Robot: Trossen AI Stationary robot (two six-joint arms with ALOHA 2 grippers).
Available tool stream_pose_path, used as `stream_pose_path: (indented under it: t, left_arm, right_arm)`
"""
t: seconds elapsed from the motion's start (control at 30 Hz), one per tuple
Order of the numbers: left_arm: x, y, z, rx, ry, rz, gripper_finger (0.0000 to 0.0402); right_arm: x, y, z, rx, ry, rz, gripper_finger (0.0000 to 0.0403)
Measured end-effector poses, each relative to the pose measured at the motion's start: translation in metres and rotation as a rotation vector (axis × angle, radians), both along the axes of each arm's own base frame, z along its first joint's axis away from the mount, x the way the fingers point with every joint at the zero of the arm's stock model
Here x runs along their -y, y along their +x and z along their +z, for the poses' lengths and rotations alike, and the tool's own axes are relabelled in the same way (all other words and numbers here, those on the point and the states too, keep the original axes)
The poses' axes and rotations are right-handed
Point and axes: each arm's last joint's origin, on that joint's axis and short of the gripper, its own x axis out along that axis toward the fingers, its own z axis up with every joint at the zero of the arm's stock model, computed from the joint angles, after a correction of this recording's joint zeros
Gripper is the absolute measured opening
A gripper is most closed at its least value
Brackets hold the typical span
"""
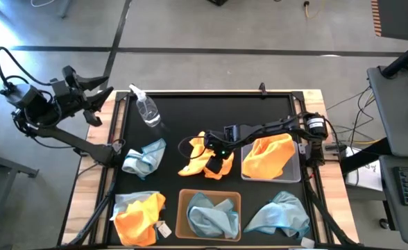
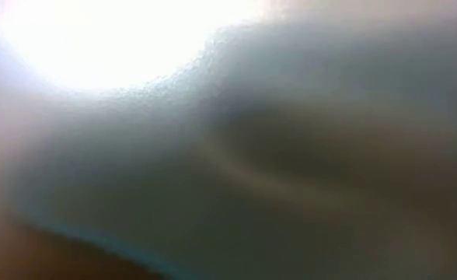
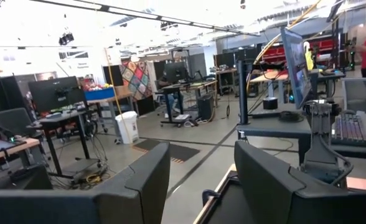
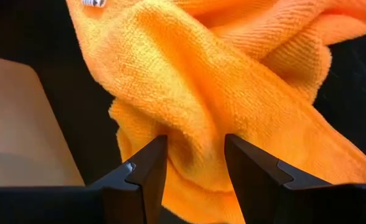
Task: Sort microfiber towel by color & place in baskets
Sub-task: Put the top orange microfiber towel into the transparent bin
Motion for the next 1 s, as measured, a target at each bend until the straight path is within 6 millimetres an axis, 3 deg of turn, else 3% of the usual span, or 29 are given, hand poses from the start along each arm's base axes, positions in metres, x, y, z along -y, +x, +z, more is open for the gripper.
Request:
stream_pose_path:
  t: [0.5,0.83,1.0]
  left_arm:
    - [-0.001,-0.003,0.000,0.007,0.001,0.001,0.0165]
    - [-0.002,-0.006,0.000,0.013,-0.001,0.001,0.0165]
    - [-0.002,-0.006,0.000,0.013,-0.001,0.001,0.0165]
  right_arm:
    - [0.013,0.004,-0.007,0.007,-0.001,-0.033,0.0131]
    - [0.013,0.004,-0.007,0.008,0.006,-0.028,0.0018]
    - [0.012,0.002,-0.001,0.023,0.031,-0.019,0.0009]
